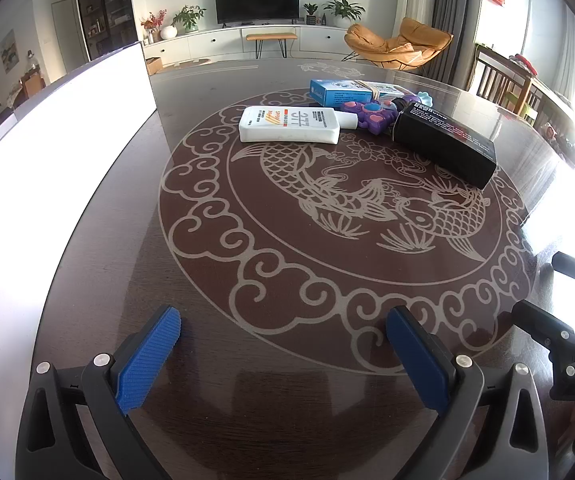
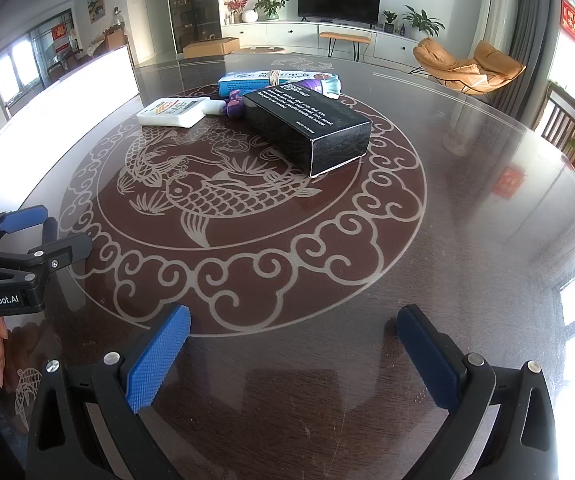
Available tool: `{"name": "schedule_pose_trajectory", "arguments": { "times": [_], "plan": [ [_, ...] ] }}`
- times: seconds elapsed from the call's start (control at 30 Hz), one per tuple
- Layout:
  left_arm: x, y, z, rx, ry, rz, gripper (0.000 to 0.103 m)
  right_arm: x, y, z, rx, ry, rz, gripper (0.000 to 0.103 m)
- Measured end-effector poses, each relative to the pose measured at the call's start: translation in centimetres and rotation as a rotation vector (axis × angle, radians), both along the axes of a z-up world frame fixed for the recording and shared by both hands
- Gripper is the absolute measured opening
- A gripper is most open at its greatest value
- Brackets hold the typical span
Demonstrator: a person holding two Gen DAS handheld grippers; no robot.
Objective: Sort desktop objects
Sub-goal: 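Bring both open tools back over the table toward the black box, then grasp the black odor removing bar box with the right tool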
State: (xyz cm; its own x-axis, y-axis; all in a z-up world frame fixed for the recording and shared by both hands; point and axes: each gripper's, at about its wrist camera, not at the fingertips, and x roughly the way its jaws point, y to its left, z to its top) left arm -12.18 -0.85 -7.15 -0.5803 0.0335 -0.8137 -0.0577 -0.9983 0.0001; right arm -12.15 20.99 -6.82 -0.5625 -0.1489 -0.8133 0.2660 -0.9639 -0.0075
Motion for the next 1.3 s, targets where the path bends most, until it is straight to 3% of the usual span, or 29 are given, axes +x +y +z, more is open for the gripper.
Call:
{"name": "schedule_pose_trajectory", "arguments": {
  "times": [0.3,0.47,0.6,0.77,0.87,0.9,1.0,1.03,1.13,1.3],
  "plan": [
    [0.0,0.0,0.0,0.000,0.000,0.000,0.103,-0.4,-0.1,0.1,-0.018,-0.001,0.018,0.103],
    [0.0,0.0,0.0,0.000,0.000,0.000,0.103,-4.9,0.3,2.7,-0.043,0.104,0.058,0.103],
    [0.0,0.0,0.0,0.000,0.000,0.000,0.103,-10.5,-1.7,3.7,0.059,0.101,0.165,0.103],
    [0.0,0.0,0.0,0.000,0.000,0.000,0.103,-15.9,-4.8,1.1,0.143,-0.040,0.252,0.103],
    [0.0,0.0,0.0,0.000,0.000,0.000,0.103,-17.0,-5.4,0.4,0.136,-0.055,0.261,0.102],
    [0.0,0.0,0.0,0.000,0.000,0.000,0.103,-17.3,-5.3,0.5,0.113,-0.054,0.253,0.099],
    [-0.1,0.0,-0.1,0.000,0.000,0.000,0.103,-17.3,-4.8,0.6,0.031,-0.059,0.241,0.064],
    [-0.1,0.0,-0.1,0.000,0.000,0.000,0.103,-17.0,-4.7,0.7,0.026,-0.046,0.229,0.060],
    [-0.1,0.1,-0.2,0.000,0.000,0.000,0.103,-15.2,-4.3,0.9,0.016,-0.022,0.215,0.060],
    [-0.1,0.1,-0.2,0.000,0.000,0.000,0.103,-8.6,-2.5,0.9,0.007,0.010,0.170,0.060]
  ]
}}
